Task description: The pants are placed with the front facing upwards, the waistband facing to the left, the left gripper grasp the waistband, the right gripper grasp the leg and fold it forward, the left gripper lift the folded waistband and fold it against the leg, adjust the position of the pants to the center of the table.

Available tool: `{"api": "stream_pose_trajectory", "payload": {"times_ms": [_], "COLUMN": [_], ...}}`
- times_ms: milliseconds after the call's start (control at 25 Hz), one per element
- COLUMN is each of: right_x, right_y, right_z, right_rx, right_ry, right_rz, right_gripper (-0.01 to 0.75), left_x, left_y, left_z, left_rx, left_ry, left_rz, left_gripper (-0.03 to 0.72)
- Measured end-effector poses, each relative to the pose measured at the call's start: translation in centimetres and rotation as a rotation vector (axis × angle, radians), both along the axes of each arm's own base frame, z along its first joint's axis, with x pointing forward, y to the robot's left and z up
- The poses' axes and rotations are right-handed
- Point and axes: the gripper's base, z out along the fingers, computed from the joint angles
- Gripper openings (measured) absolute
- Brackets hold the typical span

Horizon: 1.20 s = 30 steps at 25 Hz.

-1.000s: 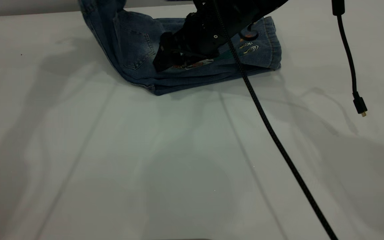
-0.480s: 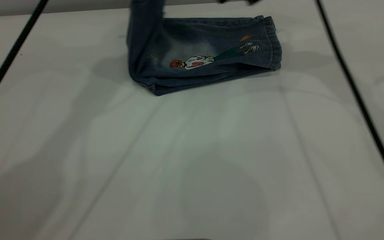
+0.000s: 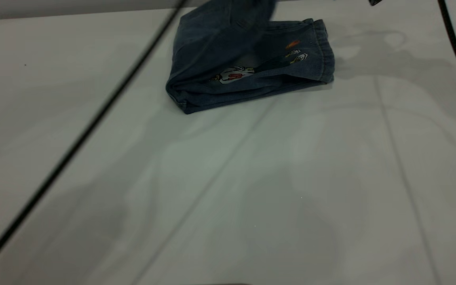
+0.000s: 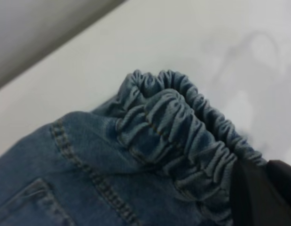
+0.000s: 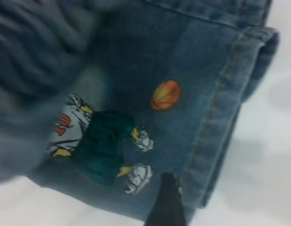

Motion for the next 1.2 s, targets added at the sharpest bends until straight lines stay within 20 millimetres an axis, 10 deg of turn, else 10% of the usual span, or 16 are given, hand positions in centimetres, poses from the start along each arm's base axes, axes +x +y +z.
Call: {"api": "stream_pose_trajectory", "payload": {"times_ms": [280, 680, 920, 1200], "right_x": [-0.4, -0.6, -1.3, -1.7], "right_y": [-1.0, -1.2, -0.6, 0.6], "right_z": [1.8, 2.7, 3.6, 3.6], "right_rx": [-0.059, -0.061, -0.055, -0.05], "right_ry": [-0.014, -0.008, 0.022, 0.043], "right_rz": [-0.023, -0.035, -0.003, 0.032], "right_gripper": [0.549, 0.549, 0.549, 0.549], "left_x": [-0.4, -1.4, -1.6, 0.6], "left_y": [-2.6, -2.6, 0.0, 1.0], "left_z": [-5.0, -1.9, -0.9, -6.4], "left_rx": [0.036, 0.079, 0.32, 0.319], "left_ry": [-0.008, -0.035, 0.012, 0.031], "left_rz": [-0.038, -0.089, -0.078, 0.068], "left_gripper": [0.087, 0.489, 0.527, 0.529]}}
